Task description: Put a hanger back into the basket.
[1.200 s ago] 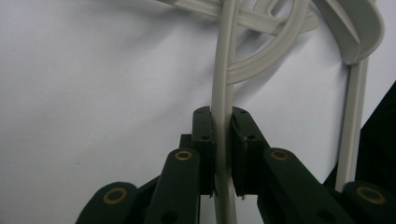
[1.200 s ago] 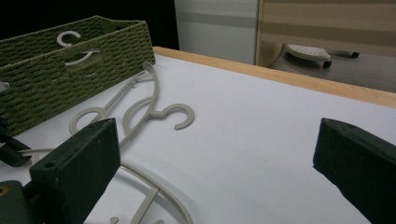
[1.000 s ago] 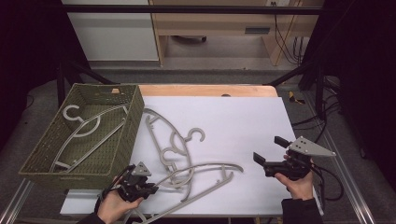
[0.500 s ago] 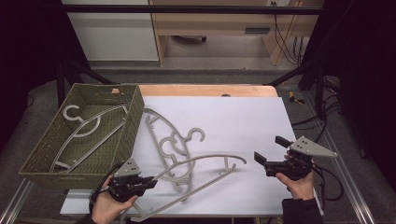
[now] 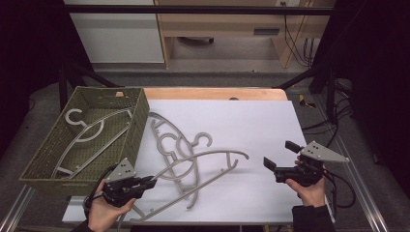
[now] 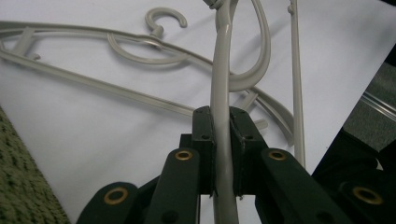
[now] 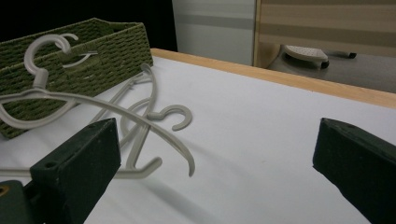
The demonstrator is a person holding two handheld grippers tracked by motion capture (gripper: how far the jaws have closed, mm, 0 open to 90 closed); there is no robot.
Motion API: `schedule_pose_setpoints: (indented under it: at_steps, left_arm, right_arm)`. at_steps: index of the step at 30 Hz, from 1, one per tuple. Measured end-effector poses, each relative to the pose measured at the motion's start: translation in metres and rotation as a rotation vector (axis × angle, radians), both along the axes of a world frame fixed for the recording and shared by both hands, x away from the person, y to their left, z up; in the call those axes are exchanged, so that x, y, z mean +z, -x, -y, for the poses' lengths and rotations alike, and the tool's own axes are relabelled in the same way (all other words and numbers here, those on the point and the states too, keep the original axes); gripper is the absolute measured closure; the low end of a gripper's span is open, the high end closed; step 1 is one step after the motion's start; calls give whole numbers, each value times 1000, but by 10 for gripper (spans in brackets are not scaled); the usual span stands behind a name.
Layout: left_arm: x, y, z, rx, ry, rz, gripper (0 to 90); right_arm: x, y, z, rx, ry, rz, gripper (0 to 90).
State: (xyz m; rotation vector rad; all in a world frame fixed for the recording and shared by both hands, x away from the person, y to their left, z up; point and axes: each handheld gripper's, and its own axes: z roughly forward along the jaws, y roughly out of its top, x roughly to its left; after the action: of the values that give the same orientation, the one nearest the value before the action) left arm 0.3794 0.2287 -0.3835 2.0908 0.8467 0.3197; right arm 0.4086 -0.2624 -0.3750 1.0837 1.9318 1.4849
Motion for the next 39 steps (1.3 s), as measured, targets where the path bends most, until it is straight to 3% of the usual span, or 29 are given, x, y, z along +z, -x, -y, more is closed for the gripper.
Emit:
schedule_pose_setpoints:
  at_steps: [18,32,33,39]
  left_arm:
    - [36,-1,-34,91,47,102,817]
    - [76,-21,-65,160,25,189,817]
    - [84,-25,-71,166,32,197,817]
    - [96,-41,-86,197,8,221,817]
  right_arm:
    - [-1,-1,1,-2,1,-7,11]
    - [-1,-1,2,-12,4,-8,11]
    - [-1,-1,2,-14,5,-8,11]
    - [-1,-1,3,-13,3,-8,11]
